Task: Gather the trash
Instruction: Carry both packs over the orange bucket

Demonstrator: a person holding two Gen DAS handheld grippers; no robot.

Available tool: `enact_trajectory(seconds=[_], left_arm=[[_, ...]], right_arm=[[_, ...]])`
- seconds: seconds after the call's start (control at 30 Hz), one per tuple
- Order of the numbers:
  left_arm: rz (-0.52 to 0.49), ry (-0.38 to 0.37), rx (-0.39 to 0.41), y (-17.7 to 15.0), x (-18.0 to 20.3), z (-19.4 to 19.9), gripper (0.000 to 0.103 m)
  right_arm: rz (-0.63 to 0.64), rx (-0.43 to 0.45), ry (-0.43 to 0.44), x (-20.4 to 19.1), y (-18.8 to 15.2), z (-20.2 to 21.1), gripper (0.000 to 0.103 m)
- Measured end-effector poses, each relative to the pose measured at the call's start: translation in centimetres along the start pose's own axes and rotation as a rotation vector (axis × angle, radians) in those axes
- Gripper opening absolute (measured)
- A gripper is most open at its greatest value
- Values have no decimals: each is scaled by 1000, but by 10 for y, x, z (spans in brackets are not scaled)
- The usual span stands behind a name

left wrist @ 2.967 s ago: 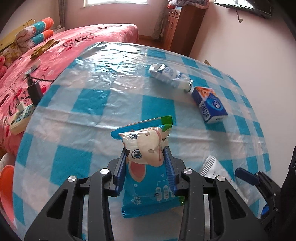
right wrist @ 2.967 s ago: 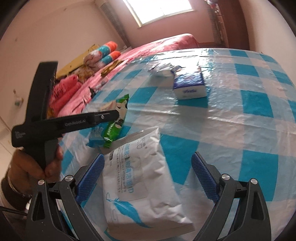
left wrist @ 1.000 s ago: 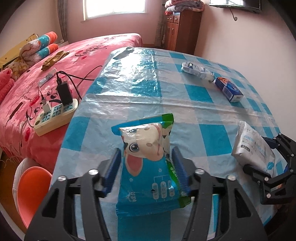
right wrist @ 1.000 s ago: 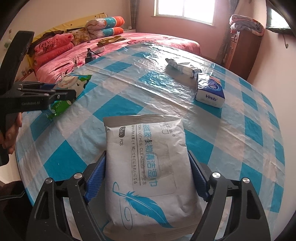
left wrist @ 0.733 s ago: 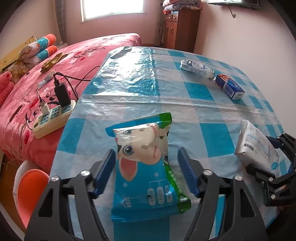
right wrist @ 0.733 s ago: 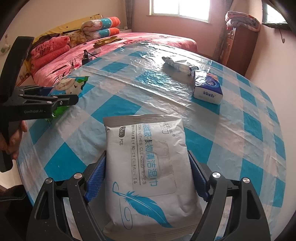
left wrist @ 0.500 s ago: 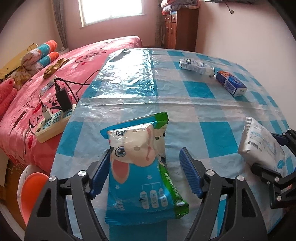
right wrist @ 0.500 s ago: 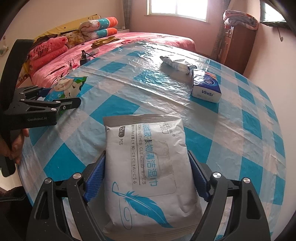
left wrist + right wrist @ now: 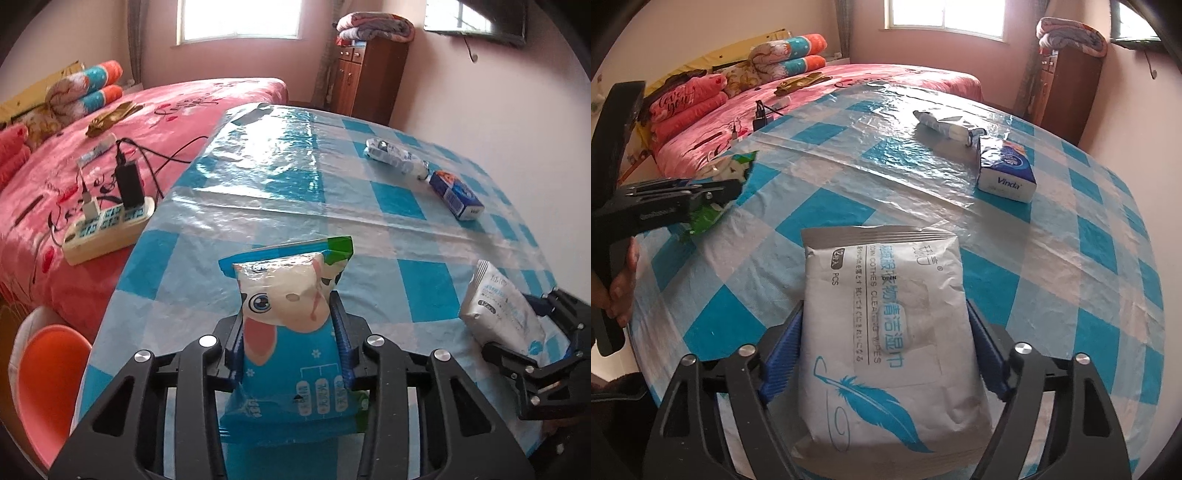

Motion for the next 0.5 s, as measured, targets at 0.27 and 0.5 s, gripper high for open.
enact_trajectory(seconds=[0.27, 0.5], left_arm=[[79, 20, 22, -3, -38, 20, 40], [113, 99, 40, -5, -76, 41, 40]], right_arm=[[-9, 17, -19, -6, 0, 4, 76], [-1, 42, 7, -24, 11, 11, 76]])
Point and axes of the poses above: each gripper's, at about its wrist camera, not at the fingertips, and z roughly against the way its jaws point, x to its right, y to its top, the point moved 8 cm from there along -z, roughly the way its jaws point, and after that the axes turned 9 degrees about -z, right-handed, at the moved point
